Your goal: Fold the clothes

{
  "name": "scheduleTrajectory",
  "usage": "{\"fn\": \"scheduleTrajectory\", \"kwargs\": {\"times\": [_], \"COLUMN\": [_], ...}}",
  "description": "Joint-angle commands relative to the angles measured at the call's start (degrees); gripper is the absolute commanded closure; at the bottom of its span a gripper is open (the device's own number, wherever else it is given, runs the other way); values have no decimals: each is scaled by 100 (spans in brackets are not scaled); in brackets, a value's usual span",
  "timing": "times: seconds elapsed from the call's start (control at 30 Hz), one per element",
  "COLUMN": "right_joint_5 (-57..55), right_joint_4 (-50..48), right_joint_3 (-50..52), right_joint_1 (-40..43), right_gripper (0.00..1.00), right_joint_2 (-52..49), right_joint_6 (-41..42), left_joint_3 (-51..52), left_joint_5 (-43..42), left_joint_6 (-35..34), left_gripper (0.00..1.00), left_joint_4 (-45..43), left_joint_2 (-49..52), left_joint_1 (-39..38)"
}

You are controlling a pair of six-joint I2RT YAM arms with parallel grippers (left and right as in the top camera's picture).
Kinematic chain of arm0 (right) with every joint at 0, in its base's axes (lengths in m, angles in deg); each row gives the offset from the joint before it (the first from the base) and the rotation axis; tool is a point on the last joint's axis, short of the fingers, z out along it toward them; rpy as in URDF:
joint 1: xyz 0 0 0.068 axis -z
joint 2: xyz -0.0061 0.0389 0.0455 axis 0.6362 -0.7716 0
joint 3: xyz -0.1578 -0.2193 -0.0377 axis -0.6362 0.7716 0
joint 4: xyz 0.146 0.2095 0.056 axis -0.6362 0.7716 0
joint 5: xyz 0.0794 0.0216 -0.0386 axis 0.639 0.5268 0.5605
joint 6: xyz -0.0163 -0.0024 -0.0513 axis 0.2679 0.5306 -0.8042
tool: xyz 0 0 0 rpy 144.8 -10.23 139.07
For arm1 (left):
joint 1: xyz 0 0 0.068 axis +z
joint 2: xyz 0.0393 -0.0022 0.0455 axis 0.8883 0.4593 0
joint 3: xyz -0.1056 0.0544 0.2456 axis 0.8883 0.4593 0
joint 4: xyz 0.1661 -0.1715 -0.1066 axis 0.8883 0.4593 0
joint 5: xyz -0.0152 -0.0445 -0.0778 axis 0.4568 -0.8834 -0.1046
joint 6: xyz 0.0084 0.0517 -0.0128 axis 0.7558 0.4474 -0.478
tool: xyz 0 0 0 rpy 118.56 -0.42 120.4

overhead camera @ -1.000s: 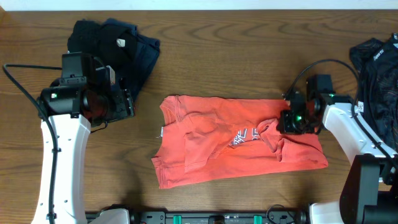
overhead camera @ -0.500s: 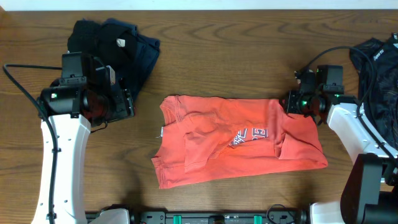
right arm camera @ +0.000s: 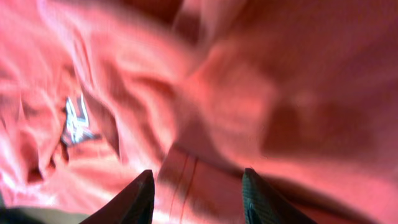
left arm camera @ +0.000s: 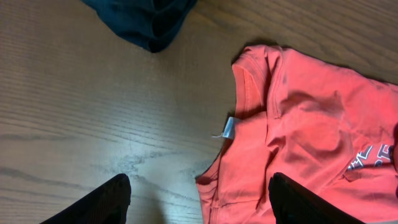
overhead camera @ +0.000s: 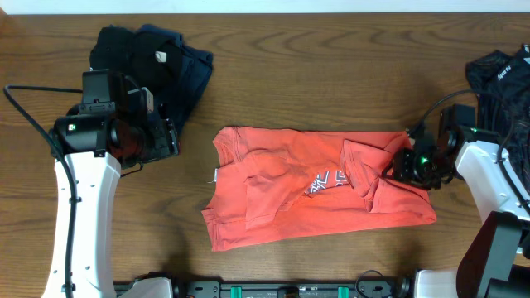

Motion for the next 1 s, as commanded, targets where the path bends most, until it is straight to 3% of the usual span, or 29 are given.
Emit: {"fn": "scheduleTrajectory", "kwargs": {"times": [0.0,0.1,0.27,0.4,0.43,0.53,0.7,0.83,0.9,0.97], "right_joint_5": [232,201,184,186,188,188,188,-118,-306,-516], "right_joint_4": [179,278,328,162,155,214,894,1620,1611,1460], "right_joint_3": [-52,-52,37,256,269,264,238,240,240,240], "right_joint_1": [-26,-50,-85,-251,-297,-391,-435,-435,-435,-435], "right_gripper": [55,55,69,73,76,99,99,99,95,52], "right_joint_2": [103,103,103,103,103,162,603,1211,1521,1770], "right_joint_6": [-402,-407,-400,-179,-157,-129,26,785,872,885], "left_joint_3": [-35,-31,-31,-31,-31,-31,-31,-31,-31,-31], "left_joint_5": [-11,-11,-11,-11,-11,-11,-11,-11,-11,-11], "left_joint_6": [35,35,33,35,35,35,35,35,35,35], "left_gripper": [27,27,27,27,27,27,27,27,27,27], "left_joint_4": [-35,-31,-28,-26,-26,-24,-24,-31,-44,-52], "left_joint_2": [-50,-50,-50,-50,-50,-50,-50,-50,-50,-50], "left_joint_1": [22,22,22,22,22,22,22,22,22,22]}}
